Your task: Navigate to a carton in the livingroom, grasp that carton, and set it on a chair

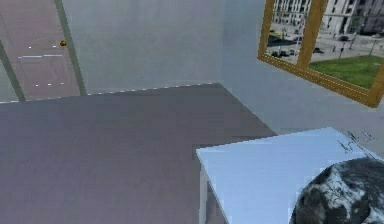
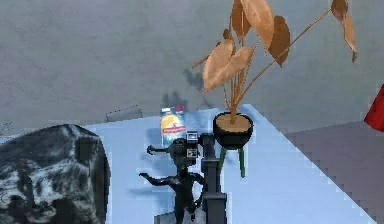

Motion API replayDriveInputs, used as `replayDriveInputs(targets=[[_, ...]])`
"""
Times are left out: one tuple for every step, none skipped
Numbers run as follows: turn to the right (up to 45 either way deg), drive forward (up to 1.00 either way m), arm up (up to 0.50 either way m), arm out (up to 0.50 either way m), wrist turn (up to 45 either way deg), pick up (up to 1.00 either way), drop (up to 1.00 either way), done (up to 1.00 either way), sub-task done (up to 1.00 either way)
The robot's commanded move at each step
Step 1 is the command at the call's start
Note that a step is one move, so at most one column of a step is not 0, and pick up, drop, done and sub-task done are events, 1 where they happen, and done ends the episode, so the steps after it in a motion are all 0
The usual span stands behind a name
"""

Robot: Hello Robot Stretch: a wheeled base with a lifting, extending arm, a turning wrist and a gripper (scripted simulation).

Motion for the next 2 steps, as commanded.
replayDriveInputs(targets=[[0.0, 0.00, 0.24, 0.00, 0.0, 0.00, 0.00, 0.00, 0.00], [0.0, 0.00, 0.00, 0.00, -45.0, 0.00, 0.00, 0.00, 0.00]])
